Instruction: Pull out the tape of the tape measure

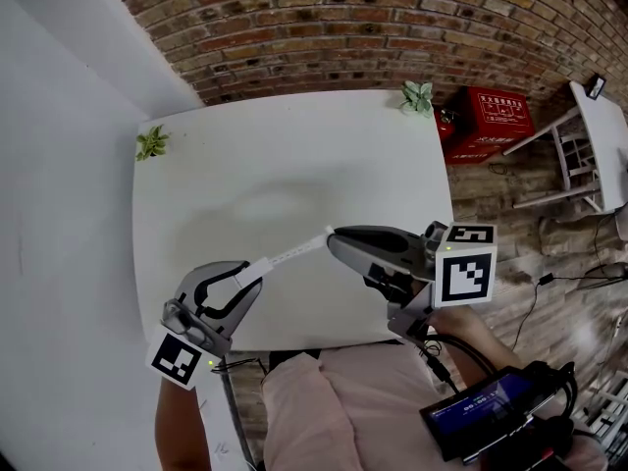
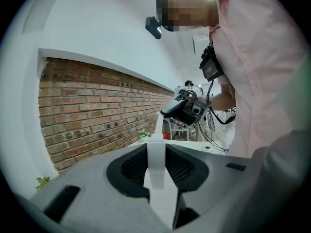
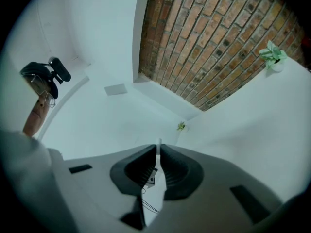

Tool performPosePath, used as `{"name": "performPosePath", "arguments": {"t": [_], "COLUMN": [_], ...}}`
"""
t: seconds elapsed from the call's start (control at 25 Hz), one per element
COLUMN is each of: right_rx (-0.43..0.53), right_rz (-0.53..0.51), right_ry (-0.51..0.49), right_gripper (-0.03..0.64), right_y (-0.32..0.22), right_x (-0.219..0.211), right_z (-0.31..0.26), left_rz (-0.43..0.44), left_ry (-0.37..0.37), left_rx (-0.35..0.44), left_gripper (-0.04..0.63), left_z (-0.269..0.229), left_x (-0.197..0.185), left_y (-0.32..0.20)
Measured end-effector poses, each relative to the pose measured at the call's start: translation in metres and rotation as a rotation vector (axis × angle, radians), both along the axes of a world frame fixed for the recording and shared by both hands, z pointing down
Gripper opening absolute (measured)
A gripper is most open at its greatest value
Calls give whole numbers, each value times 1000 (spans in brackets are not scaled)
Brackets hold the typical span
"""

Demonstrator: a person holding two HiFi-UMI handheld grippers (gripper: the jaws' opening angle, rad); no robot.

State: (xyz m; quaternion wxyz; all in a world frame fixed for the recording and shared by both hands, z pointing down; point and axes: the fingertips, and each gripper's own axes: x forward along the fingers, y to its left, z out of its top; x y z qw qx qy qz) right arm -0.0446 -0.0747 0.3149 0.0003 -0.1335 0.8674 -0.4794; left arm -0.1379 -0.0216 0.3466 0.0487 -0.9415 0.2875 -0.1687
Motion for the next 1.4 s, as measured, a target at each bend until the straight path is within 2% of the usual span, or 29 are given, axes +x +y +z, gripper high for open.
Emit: {"name": "performPosePath", "arguments": {"t": [0.84, 1.0, 1.4], "right_rx": [22, 22, 33], "right_rz": [20, 31, 50], "right_ry": [-11, -13, -13], "right_gripper": [34, 34, 34], "right_y": [-9, -12, -16], "right_x": [8, 11, 19], "right_z": [-13, -14, -16], "left_rz": [-41, -113, -105], "left_ry": [-25, -11, -28], "left_rx": [-21, -114, -102], "left_gripper": [103, 103, 103], "left_z": [2, 12, 15], "left_x": [-20, -29, -32], "left_y": [6, 7, 9]}}
